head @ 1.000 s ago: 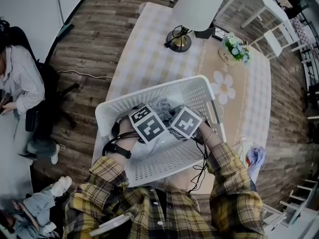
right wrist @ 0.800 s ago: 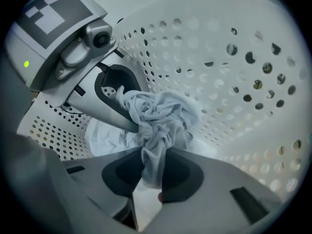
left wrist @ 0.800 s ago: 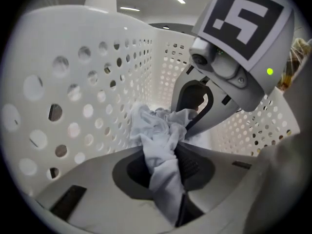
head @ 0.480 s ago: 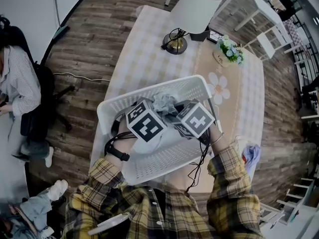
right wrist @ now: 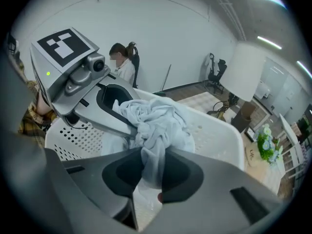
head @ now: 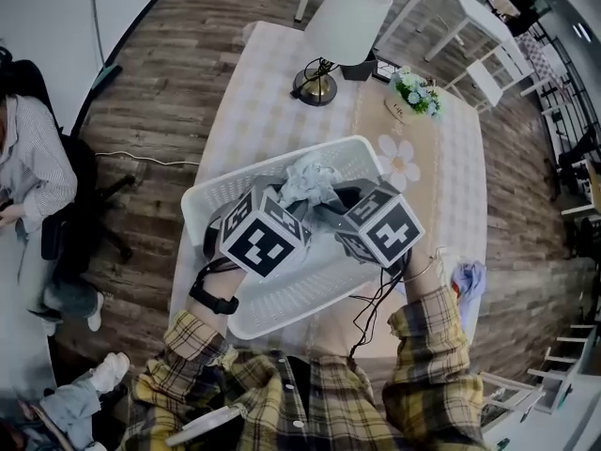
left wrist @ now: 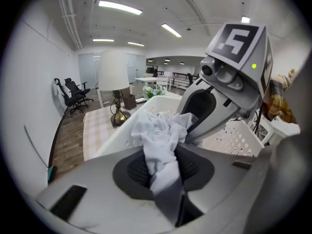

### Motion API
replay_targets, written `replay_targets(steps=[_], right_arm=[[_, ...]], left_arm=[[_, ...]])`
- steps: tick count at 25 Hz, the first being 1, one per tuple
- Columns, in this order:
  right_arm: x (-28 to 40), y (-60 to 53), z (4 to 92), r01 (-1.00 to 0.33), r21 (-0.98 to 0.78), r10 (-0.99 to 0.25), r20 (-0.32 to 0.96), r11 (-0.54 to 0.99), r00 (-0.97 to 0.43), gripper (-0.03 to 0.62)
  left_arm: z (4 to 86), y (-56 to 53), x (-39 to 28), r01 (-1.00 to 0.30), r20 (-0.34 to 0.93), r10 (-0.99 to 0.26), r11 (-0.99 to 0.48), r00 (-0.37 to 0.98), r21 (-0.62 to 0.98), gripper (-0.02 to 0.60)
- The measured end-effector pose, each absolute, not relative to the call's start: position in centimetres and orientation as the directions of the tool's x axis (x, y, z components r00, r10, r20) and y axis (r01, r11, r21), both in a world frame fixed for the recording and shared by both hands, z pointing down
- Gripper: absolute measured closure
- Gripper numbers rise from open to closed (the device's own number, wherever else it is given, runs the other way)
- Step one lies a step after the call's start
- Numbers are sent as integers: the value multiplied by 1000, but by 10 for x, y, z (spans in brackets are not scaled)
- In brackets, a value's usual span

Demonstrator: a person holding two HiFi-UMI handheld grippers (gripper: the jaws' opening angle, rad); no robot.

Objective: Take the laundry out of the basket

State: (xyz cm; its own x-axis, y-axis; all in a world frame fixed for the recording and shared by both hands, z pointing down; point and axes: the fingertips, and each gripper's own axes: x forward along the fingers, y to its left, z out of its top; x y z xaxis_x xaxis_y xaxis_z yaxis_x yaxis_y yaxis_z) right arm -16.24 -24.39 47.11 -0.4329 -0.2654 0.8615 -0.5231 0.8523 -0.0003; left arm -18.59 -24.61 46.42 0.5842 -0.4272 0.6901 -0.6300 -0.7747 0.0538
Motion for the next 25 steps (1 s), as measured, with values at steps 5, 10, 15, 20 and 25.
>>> replay_targets(steps=[5, 10, 15, 20, 25], right_arm=[[-166, -231, 429, -585, 49, -391, 788, 810, -476, 480], [-163, -213, 387, -634, 47, -484, 691, 772, -538, 482], [-156, -200, 358, -656, 43, -538, 614, 753, -577, 482], [-138, -185, 328, -671, 42, -585, 533, 740, -611, 482], [-100, -165, 298, -688, 52, -631, 454, 724, -630, 482]], left_arm=[[422, -235, -189, -641, 638, -514, -767, 573, -42, 465], [378, -217, -187, -635, 591, -571, -763, 570, -125, 465], [348, -204, -182, -627, 561, -598, -760, 573, -171, 465], [317, -187, -163, -620, 509, -608, -765, 609, -172, 469], [289, -167, -126, -610, 452, -622, -768, 639, -194, 469]])
